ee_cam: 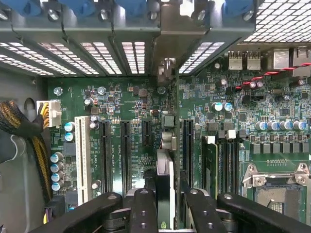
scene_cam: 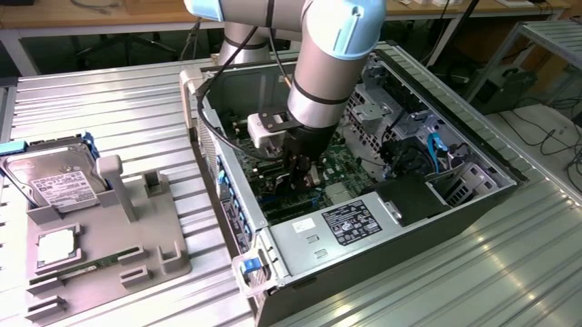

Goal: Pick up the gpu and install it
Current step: 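Insert the gpu into the slot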

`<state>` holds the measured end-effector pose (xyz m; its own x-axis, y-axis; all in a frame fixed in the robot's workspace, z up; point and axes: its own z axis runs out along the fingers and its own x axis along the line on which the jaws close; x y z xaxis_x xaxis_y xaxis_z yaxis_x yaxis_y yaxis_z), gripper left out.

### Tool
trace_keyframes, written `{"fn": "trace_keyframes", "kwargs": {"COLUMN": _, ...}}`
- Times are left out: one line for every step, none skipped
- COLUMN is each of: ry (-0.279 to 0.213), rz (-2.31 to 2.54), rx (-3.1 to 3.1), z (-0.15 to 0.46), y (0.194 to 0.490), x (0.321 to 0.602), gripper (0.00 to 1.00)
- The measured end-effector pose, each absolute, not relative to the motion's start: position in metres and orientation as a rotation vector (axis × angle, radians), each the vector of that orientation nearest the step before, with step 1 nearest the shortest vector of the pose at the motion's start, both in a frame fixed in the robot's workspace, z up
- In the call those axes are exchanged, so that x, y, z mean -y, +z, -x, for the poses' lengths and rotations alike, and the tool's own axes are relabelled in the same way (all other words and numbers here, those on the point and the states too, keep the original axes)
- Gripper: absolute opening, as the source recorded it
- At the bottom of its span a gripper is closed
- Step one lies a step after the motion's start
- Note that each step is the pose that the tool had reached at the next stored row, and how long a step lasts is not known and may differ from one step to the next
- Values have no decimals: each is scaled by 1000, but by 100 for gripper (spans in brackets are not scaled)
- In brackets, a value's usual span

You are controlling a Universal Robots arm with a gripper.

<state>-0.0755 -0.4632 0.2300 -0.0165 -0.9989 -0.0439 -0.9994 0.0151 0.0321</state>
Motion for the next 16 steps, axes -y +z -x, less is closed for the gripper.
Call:
{"fn": "trace_keyframes", "kwargs": {"ry": 84, "rz": 2197, "rx": -2232, "z": 76, "y": 230, "x": 463, "gripper": 27}}
{"fn": "trace_keyframes", "kwargs": {"ry": 84, "rz": 2194, "rx": -2229, "z": 75, "y": 229, "x": 463, "gripper": 28}}
{"fn": "trace_keyframes", "kwargs": {"ry": 81, "rz": 2194, "rx": -2229, "z": 75, "y": 229, "x": 462, "gripper": 34}}
{"fn": "trace_keyframes", "kwargs": {"ry": 79, "rz": 2195, "rx": -2230, "z": 76, "y": 230, "x": 462, "gripper": 34}}
{"fn": "trace_keyframes", "kwargs": {"ry": 79, "rz": 2194, "rx": -2229, "z": 76, "y": 231, "x": 462, "gripper": 34}}
{"fn": "trace_keyframes", "kwargs": {"ry": 77, "rz": 2194, "rx": -2229, "z": 76, "y": 232, "x": 462, "gripper": 34}}
{"fn": "trace_keyframes", "kwargs": {"ry": 76, "rz": 2193, "rx": -2228, "z": 76, "y": 233, "x": 461, "gripper": 34}}
{"fn": "trace_keyframes", "kwargs": {"ry": 74, "rz": 2193, "rx": -2227, "z": 76, "y": 235, "x": 461, "gripper": 34}}
{"fn": "trace_keyframes", "kwargs": {"ry": 71, "rz": 2191, "rx": -2226, "z": 76, "y": 236, "x": 461, "gripper": 34}}
{"fn": "trace_keyframes", "kwargs": {"ry": 68, "rz": 2190, "rx": -2224, "z": 76, "y": 239, "x": 461, "gripper": 34}}
{"fn": "trace_keyframes", "kwargs": {"ry": 65, "rz": 2189, "rx": -2223, "z": 76, "y": 241, "x": 461, "gripper": 34}}
{"fn": "trace_keyframes", "kwargs": {"ry": 62, "rz": 2187, "rx": -2221, "z": 76, "y": 245, "x": 460, "gripper": 34}}
{"fn": "trace_keyframes", "kwargs": {"ry": 59, "rz": 2187, "rx": -2220, "z": 76, "y": 248, "x": 460, "gripper": 34}}
{"fn": "trace_keyframes", "kwargs": {"ry": 58, "rz": 2186, "rx": -2220, "z": 76, "y": 252, "x": 459, "gripper": 34}}
{"fn": "trace_keyframes", "kwargs": {"ry": 56, "rz": 2185, "rx": -2219, "z": 75, "y": 256, "x": 459, "gripper": 34}}
{"fn": "trace_keyframes", "kwargs": {"ry": 55, "rz": 2185, "rx": -2218, "z": 76, "y": 260, "x": 459, "gripper": 34}}
